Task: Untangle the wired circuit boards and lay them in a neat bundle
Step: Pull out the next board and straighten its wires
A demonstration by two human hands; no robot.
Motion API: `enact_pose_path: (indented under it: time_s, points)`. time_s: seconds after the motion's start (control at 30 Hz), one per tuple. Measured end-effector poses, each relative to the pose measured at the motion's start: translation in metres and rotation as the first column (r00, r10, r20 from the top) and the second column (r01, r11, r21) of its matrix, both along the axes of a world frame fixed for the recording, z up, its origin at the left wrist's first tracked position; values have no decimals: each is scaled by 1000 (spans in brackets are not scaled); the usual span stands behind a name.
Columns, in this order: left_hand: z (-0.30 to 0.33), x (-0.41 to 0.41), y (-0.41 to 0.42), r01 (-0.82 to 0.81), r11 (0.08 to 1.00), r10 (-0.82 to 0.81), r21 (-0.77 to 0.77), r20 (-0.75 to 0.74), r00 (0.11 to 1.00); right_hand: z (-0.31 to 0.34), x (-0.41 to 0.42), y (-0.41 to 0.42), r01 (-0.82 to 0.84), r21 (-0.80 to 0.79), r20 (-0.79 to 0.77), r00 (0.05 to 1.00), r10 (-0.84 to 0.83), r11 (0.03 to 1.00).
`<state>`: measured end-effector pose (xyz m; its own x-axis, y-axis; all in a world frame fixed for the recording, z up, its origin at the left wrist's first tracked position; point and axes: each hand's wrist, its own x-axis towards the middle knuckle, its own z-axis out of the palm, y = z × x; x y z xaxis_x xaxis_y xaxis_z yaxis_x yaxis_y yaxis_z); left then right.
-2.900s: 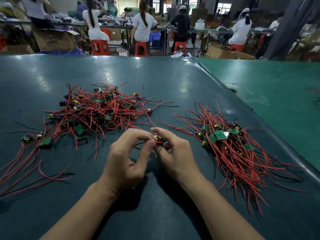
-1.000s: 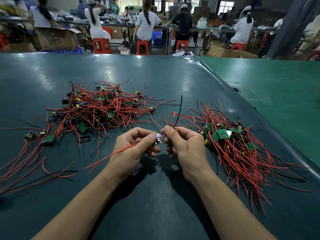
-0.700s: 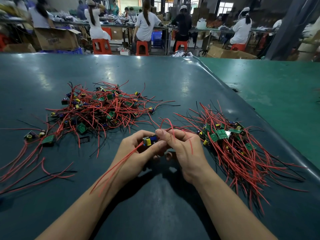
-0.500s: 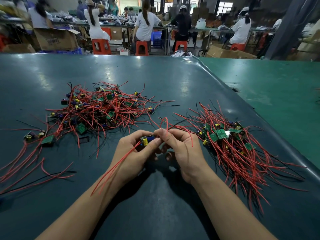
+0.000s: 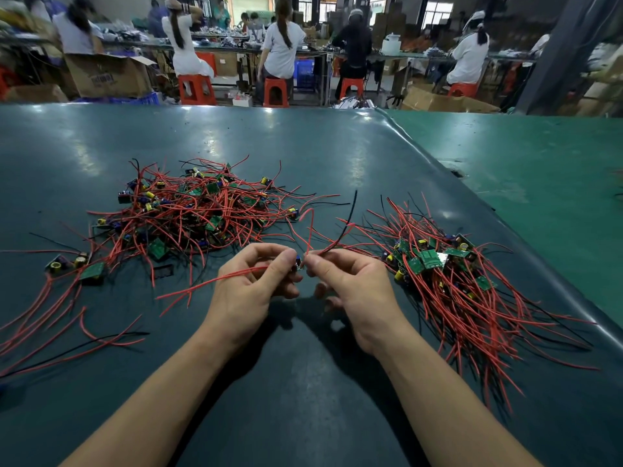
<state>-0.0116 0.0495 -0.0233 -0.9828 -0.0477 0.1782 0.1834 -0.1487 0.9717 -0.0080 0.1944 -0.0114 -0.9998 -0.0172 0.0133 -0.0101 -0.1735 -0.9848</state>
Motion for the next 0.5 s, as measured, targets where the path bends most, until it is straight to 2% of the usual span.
enact_pose_path:
  time_s: [0.2,0.27,0.4,0.5]
  points:
    - [0,8,4,58,990,-67,-127,-67,996,-2,-2,2,48,58,-40,998,-46,997]
    - [0,8,6,41,993,-49,-110,-74,996,-2,-3,1,71,69,-54,996,-68,995]
    - [2,3,2,-27,1000,26,-12,-19,999,-1,-5,5,138,-23,-62,988,-140,990]
    - [1,2,0,-18,1000,18,-8,1,1000,0,-5,6,155,-45,-40,987,-157,987]
